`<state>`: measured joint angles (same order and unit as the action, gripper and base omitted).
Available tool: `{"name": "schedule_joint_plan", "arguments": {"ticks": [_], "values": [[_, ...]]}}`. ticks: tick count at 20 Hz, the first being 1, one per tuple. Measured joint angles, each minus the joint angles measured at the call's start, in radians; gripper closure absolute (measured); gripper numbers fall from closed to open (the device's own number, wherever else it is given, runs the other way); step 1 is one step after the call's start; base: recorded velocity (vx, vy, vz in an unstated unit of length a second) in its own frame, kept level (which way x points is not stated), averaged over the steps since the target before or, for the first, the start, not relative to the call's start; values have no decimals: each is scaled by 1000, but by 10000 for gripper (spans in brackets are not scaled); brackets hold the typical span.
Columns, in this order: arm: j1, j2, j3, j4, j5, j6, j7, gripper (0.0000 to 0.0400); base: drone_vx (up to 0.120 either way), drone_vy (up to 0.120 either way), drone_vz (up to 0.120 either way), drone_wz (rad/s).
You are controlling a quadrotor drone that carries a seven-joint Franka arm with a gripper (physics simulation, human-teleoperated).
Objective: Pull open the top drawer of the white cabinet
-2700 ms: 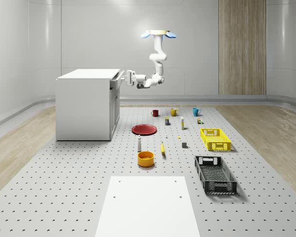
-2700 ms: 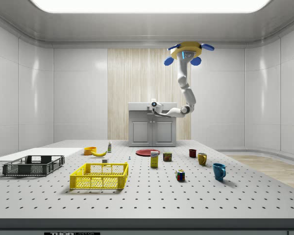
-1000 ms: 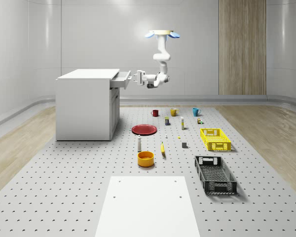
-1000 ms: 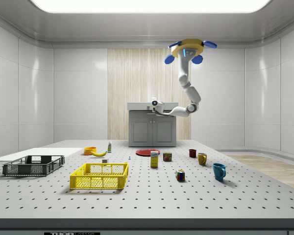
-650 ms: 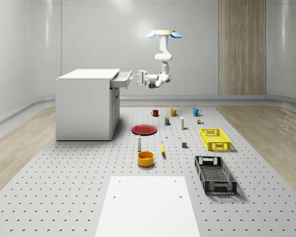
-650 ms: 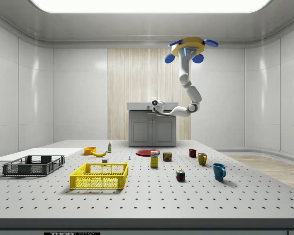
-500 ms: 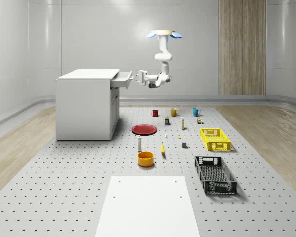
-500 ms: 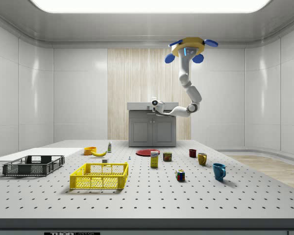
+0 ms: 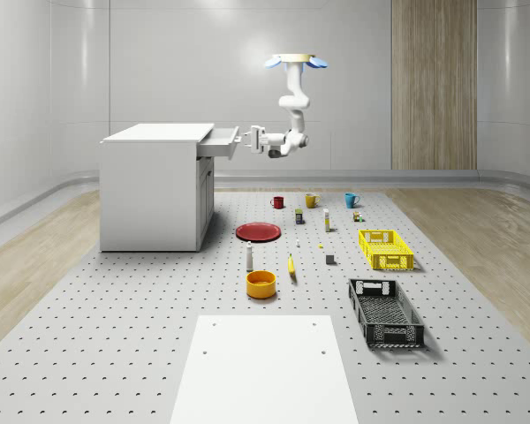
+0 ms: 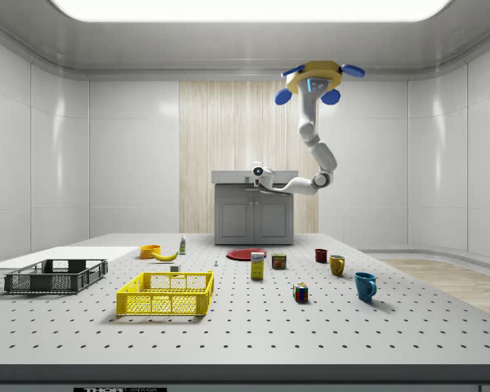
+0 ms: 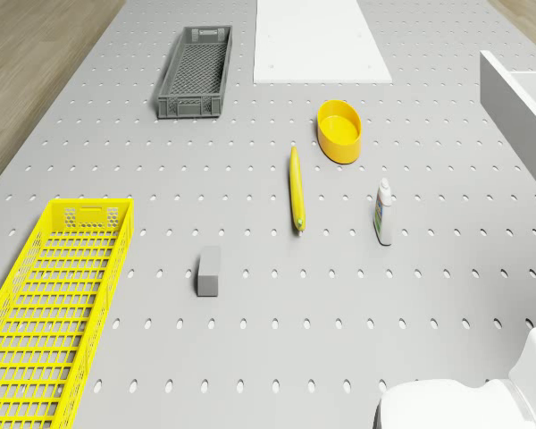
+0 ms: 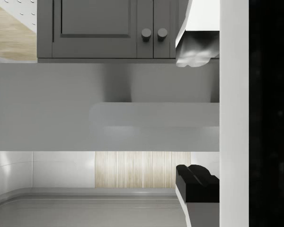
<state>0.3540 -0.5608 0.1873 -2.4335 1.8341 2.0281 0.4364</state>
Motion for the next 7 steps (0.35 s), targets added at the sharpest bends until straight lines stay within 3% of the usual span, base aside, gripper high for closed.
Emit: {"name": "schedule_joint_plan", "arguments": {"ticks": [7], "values": [[5, 0, -3, 0, -1, 2, -1, 95, 0, 0, 0, 0]]}}
